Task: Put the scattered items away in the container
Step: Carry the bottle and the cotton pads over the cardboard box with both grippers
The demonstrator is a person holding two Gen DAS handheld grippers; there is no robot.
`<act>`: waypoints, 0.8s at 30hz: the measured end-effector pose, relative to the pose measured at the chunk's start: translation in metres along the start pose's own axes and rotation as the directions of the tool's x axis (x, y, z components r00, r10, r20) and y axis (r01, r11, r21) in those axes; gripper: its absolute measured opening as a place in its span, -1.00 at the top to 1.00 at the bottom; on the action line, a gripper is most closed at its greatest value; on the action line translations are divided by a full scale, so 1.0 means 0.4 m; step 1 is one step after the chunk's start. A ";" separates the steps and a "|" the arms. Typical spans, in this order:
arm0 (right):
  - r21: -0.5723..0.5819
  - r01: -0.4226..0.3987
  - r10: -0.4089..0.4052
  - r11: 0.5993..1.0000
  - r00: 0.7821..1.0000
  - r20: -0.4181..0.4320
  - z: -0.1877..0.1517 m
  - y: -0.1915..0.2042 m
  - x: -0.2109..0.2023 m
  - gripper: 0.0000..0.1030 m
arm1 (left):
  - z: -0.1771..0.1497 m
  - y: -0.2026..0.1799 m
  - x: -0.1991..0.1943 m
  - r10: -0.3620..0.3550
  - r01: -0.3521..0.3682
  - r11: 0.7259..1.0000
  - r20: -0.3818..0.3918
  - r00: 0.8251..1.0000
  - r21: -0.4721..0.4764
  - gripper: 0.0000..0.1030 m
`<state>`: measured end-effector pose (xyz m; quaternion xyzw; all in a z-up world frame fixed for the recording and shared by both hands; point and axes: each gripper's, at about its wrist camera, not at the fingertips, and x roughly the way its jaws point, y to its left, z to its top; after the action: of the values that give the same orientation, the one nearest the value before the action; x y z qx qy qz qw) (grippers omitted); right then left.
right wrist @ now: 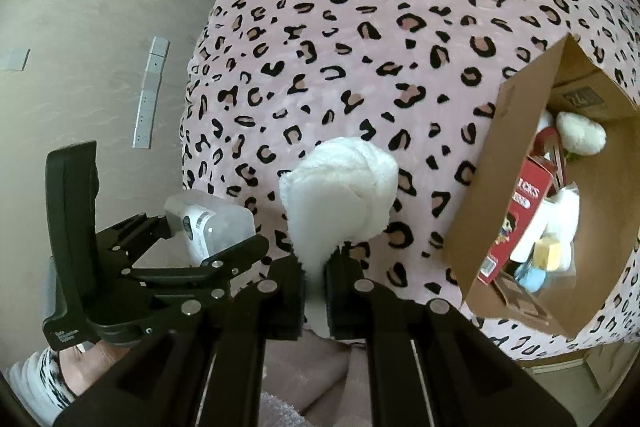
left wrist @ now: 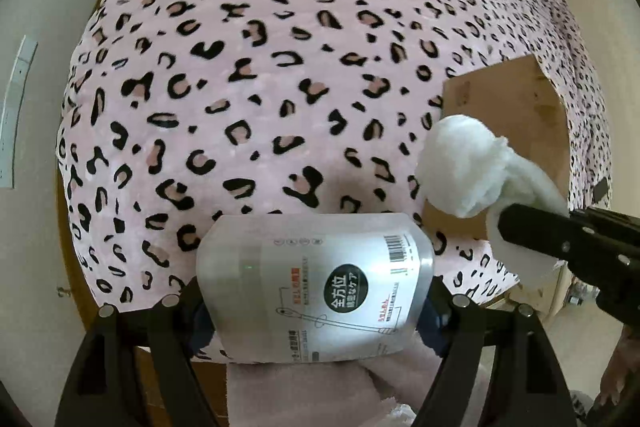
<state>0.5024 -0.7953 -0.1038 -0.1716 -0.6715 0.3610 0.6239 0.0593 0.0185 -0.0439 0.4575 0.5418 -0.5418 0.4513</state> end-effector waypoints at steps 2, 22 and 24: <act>0.040 0.000 -0.002 0.999 0.999 0.053 -0.010 -0.002 -0.011 0.83 | -0.005 -0.010 -0.002 0.002 -0.003 1.000 0.002 1.000 0.014 -0.57; 0.261 -0.062 -0.037 0.963 0.932 0.360 -0.078 -0.085 -0.141 0.83 | 0.022 -0.175 -0.012 -0.018 0.013 0.985 0.027 0.999 0.173 -0.57; 0.286 -0.073 -0.046 0.956 0.919 0.391 -0.087 -0.104 -0.159 0.83 | 0.027 -0.199 -0.008 -0.020 0.015 0.981 0.024 1.000 0.191 -0.57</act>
<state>0.5553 -0.8575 -0.1214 -0.0054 -0.7205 0.4884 0.4922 -0.0186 0.0081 -0.0268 0.4870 0.4855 -0.6010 0.4074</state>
